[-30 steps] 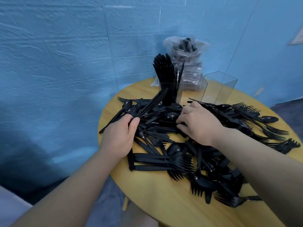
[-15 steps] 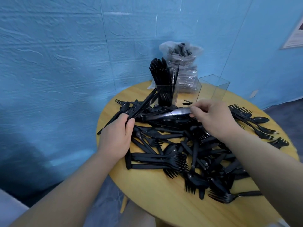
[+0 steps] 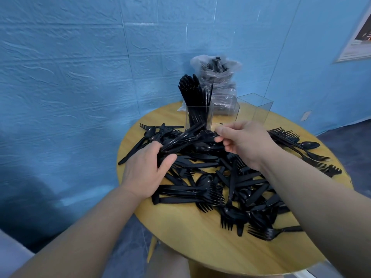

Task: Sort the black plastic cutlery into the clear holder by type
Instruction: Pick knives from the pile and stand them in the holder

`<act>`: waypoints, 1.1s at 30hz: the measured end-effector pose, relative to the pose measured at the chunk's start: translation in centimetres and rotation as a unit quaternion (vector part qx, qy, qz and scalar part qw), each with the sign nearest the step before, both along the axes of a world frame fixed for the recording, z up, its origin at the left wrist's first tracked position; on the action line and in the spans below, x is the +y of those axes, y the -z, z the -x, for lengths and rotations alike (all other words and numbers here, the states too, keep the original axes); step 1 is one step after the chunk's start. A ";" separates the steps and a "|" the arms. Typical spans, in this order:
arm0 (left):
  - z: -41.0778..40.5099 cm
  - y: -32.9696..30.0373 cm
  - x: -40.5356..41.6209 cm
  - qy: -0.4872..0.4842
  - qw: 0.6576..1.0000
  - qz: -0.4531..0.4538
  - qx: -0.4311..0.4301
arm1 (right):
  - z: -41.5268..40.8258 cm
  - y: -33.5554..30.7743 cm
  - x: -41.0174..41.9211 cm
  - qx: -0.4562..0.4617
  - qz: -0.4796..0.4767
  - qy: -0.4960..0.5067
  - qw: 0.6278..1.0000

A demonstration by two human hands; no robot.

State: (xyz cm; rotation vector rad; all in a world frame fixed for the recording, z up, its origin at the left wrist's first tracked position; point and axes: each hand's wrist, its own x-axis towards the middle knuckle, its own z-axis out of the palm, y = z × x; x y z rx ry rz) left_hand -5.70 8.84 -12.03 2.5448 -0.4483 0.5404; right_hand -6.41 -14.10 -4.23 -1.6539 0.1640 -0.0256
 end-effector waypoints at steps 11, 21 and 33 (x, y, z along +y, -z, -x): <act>-0.7 0.2 0.1 -0.049 0.998 0.009 0.037 | -1.0 3.4 0.4 -0.167 0.616 -0.148 0.756; -0.9 0.2 0.1 -0.062 0.996 0.015 0.061 | -2.2 4.1 0.5 -0.146 0.672 -0.182 0.702; -0.8 0.0 0.2 -0.072 0.994 0.038 0.075 | -1.5 2.5 -0.9 -0.188 0.566 -0.114 0.794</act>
